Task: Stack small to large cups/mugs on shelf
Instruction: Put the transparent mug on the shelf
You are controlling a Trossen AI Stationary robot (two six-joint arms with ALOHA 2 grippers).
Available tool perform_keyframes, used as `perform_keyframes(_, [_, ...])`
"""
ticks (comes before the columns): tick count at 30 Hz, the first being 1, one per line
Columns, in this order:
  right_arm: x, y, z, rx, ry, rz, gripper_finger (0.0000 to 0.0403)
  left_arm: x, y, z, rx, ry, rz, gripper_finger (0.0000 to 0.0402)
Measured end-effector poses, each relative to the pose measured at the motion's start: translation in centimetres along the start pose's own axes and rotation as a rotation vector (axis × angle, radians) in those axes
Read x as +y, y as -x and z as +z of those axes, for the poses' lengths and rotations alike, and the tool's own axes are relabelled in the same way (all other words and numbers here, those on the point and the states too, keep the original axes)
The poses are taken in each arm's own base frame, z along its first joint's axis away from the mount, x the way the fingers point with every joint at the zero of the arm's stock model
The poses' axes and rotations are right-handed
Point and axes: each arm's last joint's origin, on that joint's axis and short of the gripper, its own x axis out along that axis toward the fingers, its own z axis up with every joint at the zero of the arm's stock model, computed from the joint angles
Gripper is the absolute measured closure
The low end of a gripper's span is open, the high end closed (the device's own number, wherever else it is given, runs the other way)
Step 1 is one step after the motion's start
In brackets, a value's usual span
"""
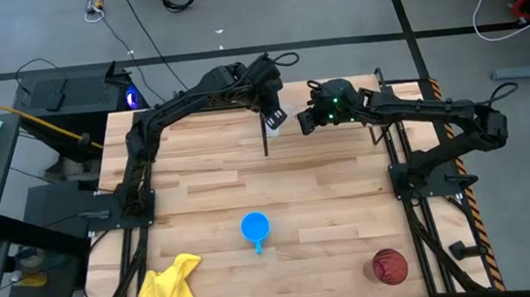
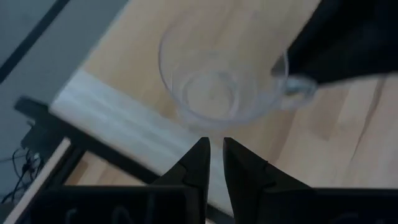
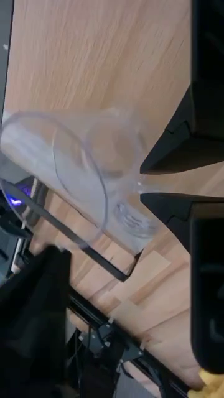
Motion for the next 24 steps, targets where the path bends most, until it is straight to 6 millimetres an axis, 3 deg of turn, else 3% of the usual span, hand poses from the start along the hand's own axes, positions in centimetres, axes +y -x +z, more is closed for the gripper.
perform_keyframes(24, [0.47, -0.04, 0.14, -0.027, -0.017, 0.03, 0.0337, 1.05, -0.26, 0.6, -0.049, 0.034, 0.003, 0.0353])
